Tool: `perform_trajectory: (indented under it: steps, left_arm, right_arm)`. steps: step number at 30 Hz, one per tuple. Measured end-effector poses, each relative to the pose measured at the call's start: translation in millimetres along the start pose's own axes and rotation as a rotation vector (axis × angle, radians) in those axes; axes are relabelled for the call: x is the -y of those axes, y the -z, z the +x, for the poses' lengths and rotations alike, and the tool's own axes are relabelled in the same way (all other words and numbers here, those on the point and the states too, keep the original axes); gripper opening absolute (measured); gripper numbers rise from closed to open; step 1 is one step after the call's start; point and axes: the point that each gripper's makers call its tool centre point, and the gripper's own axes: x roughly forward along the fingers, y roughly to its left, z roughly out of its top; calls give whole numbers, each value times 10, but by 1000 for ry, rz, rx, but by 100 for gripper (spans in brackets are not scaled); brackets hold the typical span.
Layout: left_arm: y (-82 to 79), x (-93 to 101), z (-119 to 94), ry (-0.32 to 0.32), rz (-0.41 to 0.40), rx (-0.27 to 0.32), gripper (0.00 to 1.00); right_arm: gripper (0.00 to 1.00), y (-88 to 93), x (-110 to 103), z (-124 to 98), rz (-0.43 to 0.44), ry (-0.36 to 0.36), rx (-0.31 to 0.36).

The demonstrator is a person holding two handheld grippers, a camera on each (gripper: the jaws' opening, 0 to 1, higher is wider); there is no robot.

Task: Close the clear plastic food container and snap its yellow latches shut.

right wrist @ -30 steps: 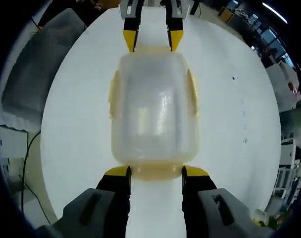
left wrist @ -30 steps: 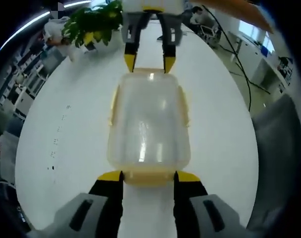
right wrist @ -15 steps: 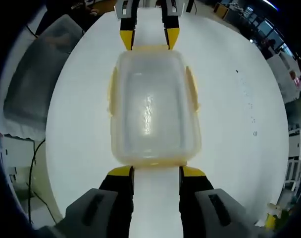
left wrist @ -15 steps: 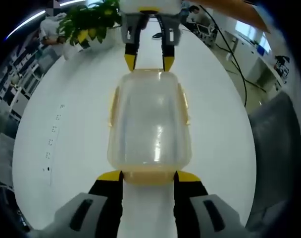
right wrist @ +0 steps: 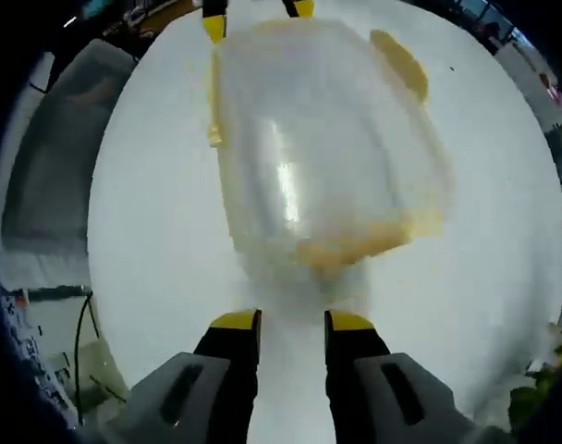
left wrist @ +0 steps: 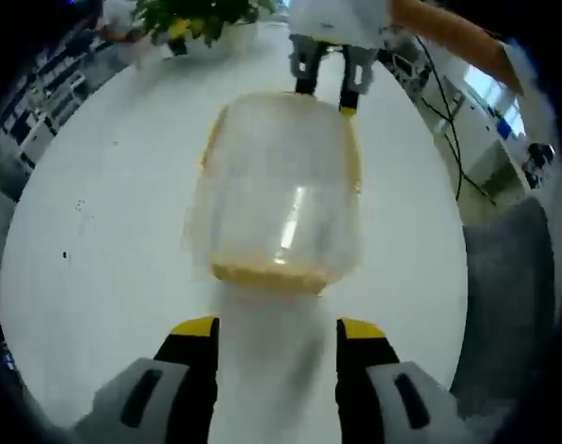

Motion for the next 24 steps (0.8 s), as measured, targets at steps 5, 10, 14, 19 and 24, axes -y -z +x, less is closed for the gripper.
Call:
perform_trajectory:
  steps: [5, 10, 14, 19, 24]
  left_arm:
    - [-144, 125, -264, 177, -521, 175, 31]
    - [-467, 112, -487, 342, -935, 461, 33]
    - [-391, 202, -350, 383, -1056, 430, 25]
    - [-474, 238, -315, 463, -1142, 476, 30]
    - [-438, 265, -280, 456, -1139, 448, 22]
  right_arm:
    - [26, -229, 265, -376, 437, 20, 286]
    - [26, -746, 181, -850, 862, -287, 670]
    - [25, -761, 152, -747, 974, -338, 657]
    - [21, -681, -12, -487, 906, -305, 512]
    - [16, -790, -53, -526, 934, -336, 544]
